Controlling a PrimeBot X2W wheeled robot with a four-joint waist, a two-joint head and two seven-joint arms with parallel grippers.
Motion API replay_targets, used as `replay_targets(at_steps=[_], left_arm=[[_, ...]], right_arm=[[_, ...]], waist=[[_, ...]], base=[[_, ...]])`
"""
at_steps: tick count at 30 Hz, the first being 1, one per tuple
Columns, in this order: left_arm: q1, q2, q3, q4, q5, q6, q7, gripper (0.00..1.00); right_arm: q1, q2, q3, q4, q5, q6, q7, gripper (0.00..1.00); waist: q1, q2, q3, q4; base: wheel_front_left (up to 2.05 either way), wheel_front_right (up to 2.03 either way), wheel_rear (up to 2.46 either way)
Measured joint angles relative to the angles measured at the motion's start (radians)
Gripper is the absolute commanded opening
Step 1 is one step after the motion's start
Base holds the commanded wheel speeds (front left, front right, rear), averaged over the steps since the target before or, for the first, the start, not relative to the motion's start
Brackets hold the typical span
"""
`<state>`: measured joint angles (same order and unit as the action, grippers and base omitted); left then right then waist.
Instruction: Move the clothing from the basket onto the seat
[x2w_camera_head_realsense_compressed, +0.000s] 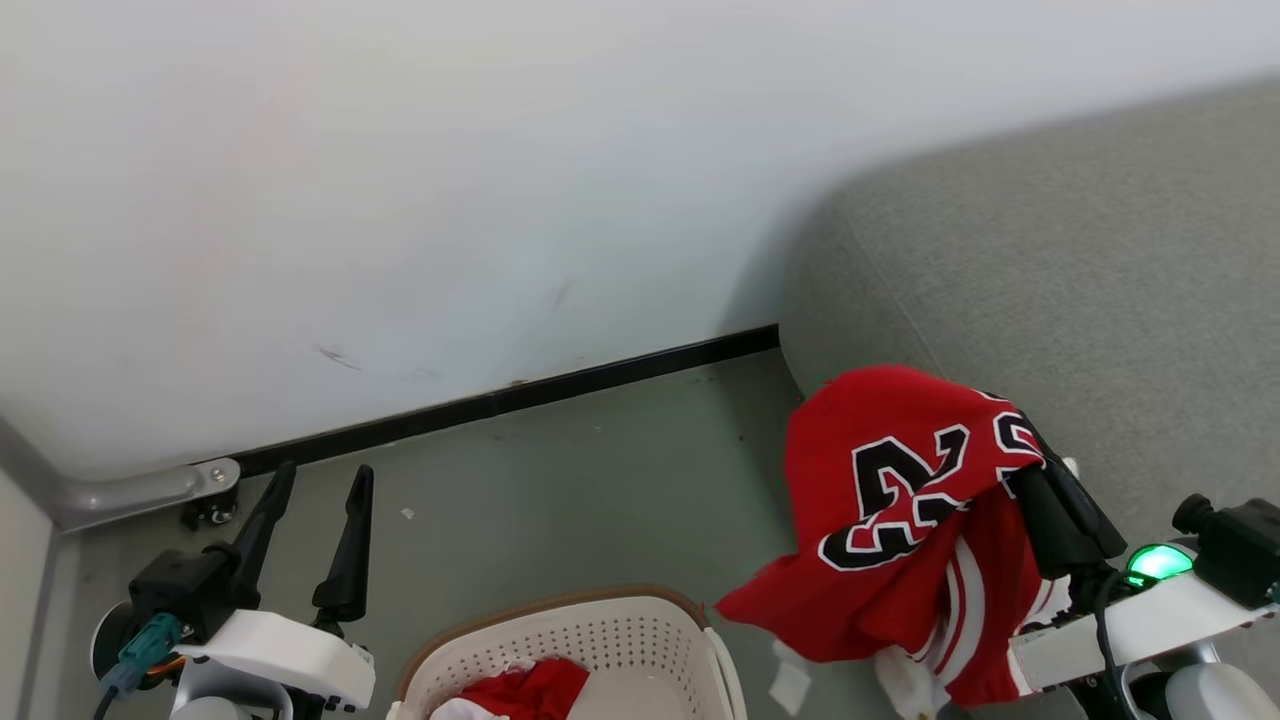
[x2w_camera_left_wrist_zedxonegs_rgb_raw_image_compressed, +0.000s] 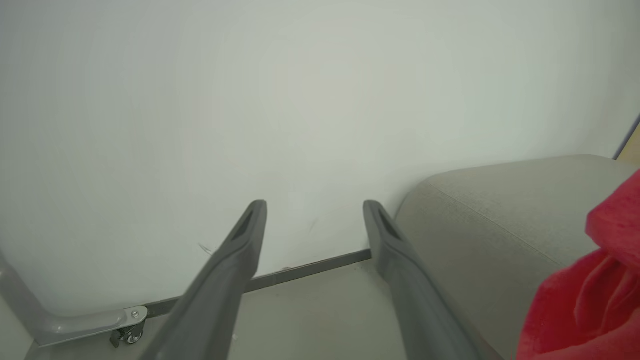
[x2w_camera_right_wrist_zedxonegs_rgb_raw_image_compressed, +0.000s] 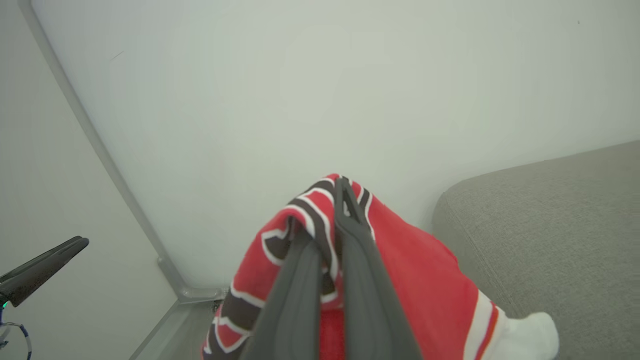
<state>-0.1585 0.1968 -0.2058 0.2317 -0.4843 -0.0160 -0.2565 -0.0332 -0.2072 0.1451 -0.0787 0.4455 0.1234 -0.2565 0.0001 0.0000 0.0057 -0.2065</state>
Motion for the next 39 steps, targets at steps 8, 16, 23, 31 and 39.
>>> replay_targets(at_steps=[8, 16, 23, 31, 39], left_arm=[[-0.019, -0.009, -0.002, 0.000, 0.008, -0.014, 0.000, 1.00], [-0.023, -0.012, 0.003, 0.006, 0.028, -0.023, 0.000, 1.00], [-0.034, -0.011, 0.016, 0.009, 0.038, -0.032, 0.000, 1.00], [-0.033, 0.005, 0.035, 0.010, 0.048, -0.032, 0.000, 1.00], [-0.017, 0.019, 0.042, -0.005, 0.062, -0.032, 0.000, 1.00]], right_arm=[[0.014, 0.013, -0.035, -0.030, -0.009, 0.000, 0.000, 0.00], [0.031, 0.024, -0.061, -0.051, -0.016, 0.000, 0.000, 0.00], [0.031, 0.029, -0.064, -0.052, -0.027, 0.000, 0.000, 0.00], [0.027, 0.032, -0.079, -0.040, -0.036, 0.000, 0.000, 0.00], [-0.040, 0.031, -0.127, -0.009, -0.037, 0.000, 0.000, 0.00]], waist=[[0.0000, 0.0000, 0.012, -0.057], [0.0000, 0.0000, 0.028, -0.124], [0.0000, 0.0000, 0.042, -0.179], [0.0000, 0.0000, 0.067, -0.225], [0.0000, 0.0000, 0.110, -0.241]], base=[[0.00, 0.00, 0.00], [0.00, 0.00, 0.00], [0.00, 0.00, 0.00], [0.00, 0.00, 0.00], [0.00, 0.00, 0.00]])
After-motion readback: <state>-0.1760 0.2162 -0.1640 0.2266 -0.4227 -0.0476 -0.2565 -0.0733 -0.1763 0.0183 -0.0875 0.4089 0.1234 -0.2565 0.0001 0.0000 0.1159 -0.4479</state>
